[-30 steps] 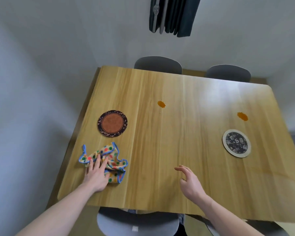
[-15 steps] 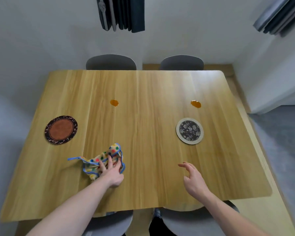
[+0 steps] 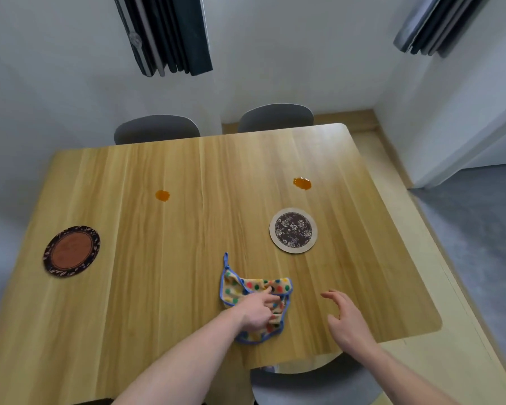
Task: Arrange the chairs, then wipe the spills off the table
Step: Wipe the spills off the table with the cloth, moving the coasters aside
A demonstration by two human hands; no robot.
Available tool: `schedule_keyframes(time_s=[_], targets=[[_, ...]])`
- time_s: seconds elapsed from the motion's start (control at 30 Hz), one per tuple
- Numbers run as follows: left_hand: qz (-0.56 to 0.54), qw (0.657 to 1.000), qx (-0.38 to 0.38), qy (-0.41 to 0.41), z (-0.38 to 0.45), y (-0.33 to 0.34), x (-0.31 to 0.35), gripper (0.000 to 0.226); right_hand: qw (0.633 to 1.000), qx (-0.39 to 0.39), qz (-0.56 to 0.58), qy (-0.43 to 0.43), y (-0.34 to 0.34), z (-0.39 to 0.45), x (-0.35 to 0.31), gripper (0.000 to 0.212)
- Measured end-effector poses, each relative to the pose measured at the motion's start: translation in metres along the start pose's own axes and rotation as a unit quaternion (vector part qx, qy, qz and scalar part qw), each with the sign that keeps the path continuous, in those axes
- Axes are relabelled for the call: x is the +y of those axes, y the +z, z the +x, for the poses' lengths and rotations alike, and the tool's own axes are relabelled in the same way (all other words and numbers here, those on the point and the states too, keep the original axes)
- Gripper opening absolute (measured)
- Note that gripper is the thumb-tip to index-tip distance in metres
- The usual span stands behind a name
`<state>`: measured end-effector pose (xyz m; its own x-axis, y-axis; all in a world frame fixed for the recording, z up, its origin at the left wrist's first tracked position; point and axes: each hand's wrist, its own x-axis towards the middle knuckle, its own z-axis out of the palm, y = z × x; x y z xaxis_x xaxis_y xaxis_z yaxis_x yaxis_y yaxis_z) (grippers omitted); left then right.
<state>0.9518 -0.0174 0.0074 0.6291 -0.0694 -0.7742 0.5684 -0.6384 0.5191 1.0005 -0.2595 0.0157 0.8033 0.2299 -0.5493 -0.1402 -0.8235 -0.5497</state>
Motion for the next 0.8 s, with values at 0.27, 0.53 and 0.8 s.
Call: schedule_keyframes(time_s=[0.27,0.53,0.8], targets=[[-0.031,0.973,0.225,-0.027,-0.053,-0.026,-0.092,0.061,0.979,-0.114,-0.120,-0.123,0.078,0.025,-0.063,0.076],[0.022,0.966,0.249,-0.073,-0.073,-0.040,-0.117,0.056,0.916,-0.207,-0.304,-0.158,0.117,0.038,-0.058,0.083],[0.077,0.975,0.208,-0.004,-0.027,-0.053,-0.052,0.054,0.953,-0.133,-0.264,-0.067,0.051,0.059,0.013,0.082]])
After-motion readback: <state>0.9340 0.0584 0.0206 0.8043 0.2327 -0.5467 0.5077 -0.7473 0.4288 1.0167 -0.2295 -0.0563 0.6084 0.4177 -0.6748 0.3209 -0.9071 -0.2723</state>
